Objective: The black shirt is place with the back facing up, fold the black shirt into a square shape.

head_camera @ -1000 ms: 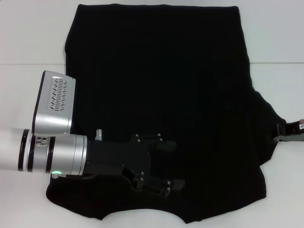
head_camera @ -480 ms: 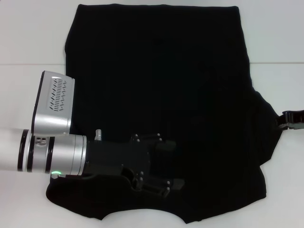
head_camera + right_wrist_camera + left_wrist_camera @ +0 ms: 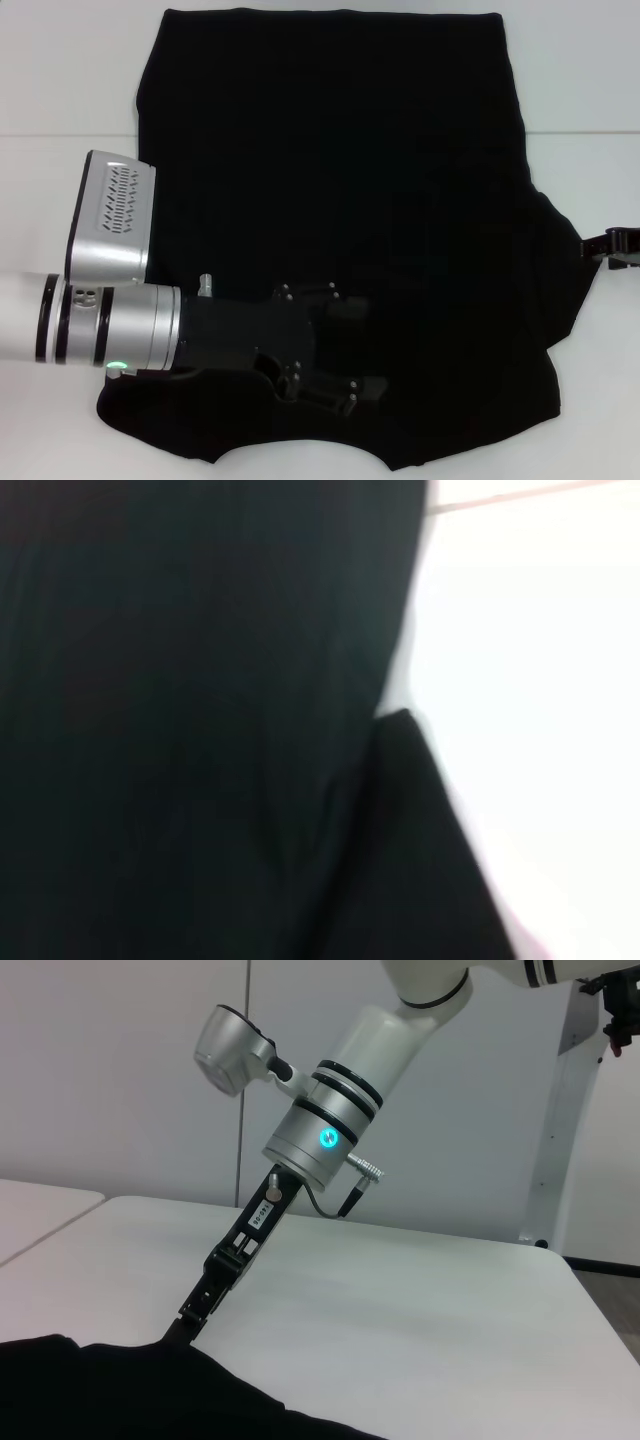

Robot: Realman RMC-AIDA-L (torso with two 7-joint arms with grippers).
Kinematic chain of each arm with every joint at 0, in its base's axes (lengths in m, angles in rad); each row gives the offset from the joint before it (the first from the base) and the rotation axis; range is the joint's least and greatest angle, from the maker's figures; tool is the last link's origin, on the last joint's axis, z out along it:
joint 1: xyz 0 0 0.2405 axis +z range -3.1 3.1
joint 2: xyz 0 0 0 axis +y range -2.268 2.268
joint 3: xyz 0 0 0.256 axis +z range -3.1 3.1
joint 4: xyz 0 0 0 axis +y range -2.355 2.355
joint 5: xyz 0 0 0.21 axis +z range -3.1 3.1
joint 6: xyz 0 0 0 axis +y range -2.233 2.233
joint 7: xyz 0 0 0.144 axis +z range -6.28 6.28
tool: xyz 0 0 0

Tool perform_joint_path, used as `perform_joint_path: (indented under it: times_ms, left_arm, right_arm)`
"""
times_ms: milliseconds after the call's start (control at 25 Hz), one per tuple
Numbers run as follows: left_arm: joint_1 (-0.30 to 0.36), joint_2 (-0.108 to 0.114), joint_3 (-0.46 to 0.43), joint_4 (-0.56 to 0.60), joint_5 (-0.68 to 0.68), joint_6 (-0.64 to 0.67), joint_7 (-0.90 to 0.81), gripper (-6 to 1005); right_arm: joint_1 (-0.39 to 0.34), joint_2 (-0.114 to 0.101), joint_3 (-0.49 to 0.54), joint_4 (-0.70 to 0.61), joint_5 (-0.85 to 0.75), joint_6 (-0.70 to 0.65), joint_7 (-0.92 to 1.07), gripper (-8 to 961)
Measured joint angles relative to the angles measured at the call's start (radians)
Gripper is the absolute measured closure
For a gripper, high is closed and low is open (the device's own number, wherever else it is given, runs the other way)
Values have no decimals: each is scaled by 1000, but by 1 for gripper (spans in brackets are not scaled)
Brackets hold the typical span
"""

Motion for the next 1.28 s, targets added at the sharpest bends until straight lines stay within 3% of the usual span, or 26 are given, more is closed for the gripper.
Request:
perform_joint_path:
  times_ms: [320,1280]
  left_arm:
    - [2,0,0,0,-1,5,-1,66]
    - [-4,0,0,0,-3,2,-1,66]
  right_arm:
    - [2,11,2,3,-33,16,6,343]
    - [14,34,-2,0,-33,28,5,383]
